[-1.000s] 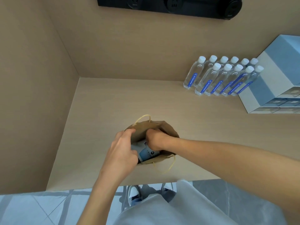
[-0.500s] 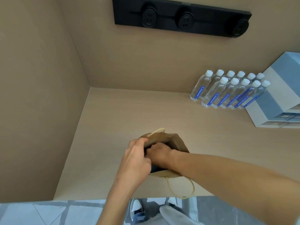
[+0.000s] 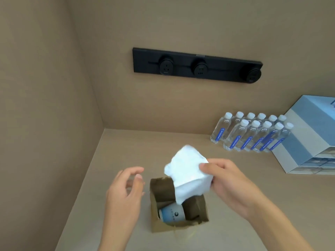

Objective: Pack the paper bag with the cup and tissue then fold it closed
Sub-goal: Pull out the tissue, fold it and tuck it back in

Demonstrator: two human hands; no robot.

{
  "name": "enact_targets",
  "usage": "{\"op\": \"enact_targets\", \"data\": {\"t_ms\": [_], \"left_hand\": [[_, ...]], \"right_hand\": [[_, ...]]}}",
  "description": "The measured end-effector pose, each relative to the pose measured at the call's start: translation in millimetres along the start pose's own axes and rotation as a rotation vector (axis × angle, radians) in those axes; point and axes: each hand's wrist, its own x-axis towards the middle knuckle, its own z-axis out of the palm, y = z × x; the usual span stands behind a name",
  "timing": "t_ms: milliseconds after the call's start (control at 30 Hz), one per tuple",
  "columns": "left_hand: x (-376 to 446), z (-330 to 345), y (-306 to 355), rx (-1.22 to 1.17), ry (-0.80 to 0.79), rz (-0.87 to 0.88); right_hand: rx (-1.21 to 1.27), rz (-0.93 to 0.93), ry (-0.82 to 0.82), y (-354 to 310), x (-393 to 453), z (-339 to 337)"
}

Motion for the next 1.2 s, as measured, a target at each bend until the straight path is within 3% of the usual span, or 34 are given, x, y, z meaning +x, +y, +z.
{"op": "enact_targets", "data": {"t_ms": [100,233,300,500,633,767,967,1200], "left_hand": [[-9.9,-1.3,26.6,-0.104,-0.042,-0.014],[-25.5,2.9,64.8,-0.336,-0.408,-0.041],[-28.9,9.7,76.0,-0.406,-0.474,-0.019],[-25.8,22.0,80.6,-0.359,-0.235,0.038],[-27.1,23.8,82.6,-0.304,-0.208,0.053],[-29.4,25.1,84.7,-0.239,-0.194,0.045],[-31.1,23.9,83.6,-0.162,-0.154,0.059],[-28.9,18.4,82.5,0.063,-0.237,0.192]], "right_hand": [[0.397,-0.020,-0.029,-1.1,-14.9,6.2],[0.367,-0.124,-0.043,-2.7,-25.0,21.6],[0.273,-0.168,-0.014,-5.3,-29.0,27.0],[0.209,-0.335,0.117,-10.6,-37.6,27.4],[-0.015,-0.548,0.209,-2.0,-42.7,24.3],[-0.257,-0.637,0.310,2.6,-43.3,23.1],[-0.340,-0.702,0.368,4.7,-42.0,20.9],[-0.183,-0.612,0.185,-1.5,-43.6,15.1]]}}
